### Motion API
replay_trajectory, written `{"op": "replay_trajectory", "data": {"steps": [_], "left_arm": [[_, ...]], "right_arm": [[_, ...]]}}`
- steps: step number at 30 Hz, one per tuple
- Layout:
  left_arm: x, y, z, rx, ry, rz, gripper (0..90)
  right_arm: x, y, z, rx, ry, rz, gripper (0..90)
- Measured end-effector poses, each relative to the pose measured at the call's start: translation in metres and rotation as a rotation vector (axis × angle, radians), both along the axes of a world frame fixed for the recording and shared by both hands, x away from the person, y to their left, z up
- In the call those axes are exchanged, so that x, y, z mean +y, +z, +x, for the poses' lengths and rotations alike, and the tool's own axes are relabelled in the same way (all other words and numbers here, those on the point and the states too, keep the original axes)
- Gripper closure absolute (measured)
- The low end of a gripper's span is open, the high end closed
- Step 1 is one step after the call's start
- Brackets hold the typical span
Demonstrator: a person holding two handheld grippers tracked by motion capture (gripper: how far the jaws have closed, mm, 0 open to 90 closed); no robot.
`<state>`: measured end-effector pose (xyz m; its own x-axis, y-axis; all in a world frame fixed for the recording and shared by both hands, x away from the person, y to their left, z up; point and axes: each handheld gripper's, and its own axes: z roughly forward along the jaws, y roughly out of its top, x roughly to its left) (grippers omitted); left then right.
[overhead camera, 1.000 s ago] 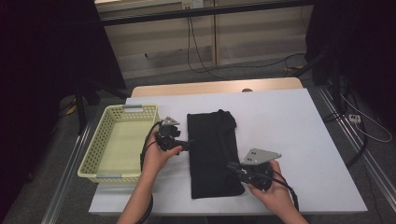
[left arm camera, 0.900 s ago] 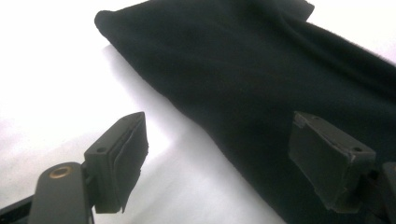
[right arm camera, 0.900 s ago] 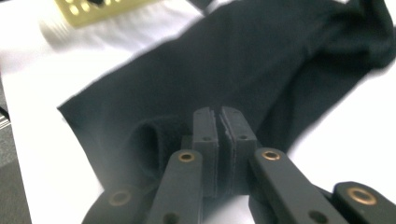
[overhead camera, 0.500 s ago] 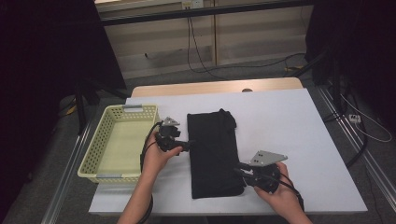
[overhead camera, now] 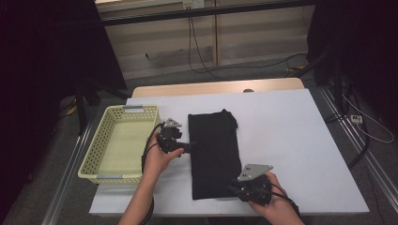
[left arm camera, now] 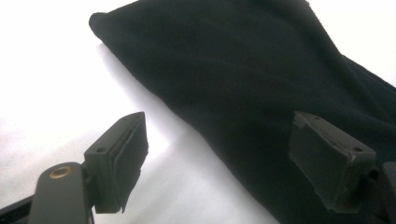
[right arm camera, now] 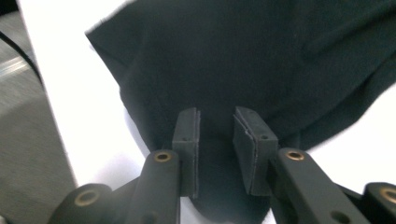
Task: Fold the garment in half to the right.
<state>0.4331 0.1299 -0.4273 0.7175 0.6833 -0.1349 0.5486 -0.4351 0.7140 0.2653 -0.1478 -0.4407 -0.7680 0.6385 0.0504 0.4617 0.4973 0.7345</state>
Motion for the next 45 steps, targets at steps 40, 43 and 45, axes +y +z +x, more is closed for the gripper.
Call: {"op": "replay_trajectory", "data": {"steps": [40,43,45], "left_arm": [[-0.002,-0.002,0.0,0.007,-0.016,0.008,19.7],[-0.002,-0.003,0.0,0.001,-0.011,0.007,19.8],[-0.003,-0.004,0.0,-0.002,-0.013,0.016,19.7]], "right_arm": [[0.0,0.011,0.184,-0.088,-0.349,0.031,54.5],[0.004,0.003,0.192,-0.081,-0.364,-0.018,61.4],[0.001,-0.001,0.196,-0.081,-0.392,-0.029,72.9]]}}
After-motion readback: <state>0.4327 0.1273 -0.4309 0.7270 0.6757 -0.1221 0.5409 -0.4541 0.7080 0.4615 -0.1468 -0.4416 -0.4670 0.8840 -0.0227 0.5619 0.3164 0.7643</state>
